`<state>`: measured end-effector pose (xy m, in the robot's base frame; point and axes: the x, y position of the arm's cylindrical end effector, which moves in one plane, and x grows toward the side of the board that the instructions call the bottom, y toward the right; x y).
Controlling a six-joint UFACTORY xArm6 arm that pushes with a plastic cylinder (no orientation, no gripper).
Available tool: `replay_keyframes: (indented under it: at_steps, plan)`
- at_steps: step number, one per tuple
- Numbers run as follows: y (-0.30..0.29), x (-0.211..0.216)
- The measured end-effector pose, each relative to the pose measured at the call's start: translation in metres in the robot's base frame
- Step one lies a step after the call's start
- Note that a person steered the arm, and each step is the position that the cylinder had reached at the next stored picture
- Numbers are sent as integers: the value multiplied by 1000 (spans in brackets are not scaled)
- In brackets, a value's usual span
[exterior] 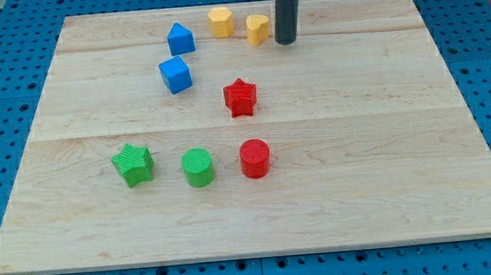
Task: Move the yellow hexagon right above the blue triangle
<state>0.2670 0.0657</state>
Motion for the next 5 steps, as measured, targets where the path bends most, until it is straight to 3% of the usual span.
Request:
replay_keyframes:
  at_steps: [1, 2, 4, 5]
  plan:
    - [-12, -41]
    - [-92, -43]
    - [-59, 26]
    - [-87, 43]
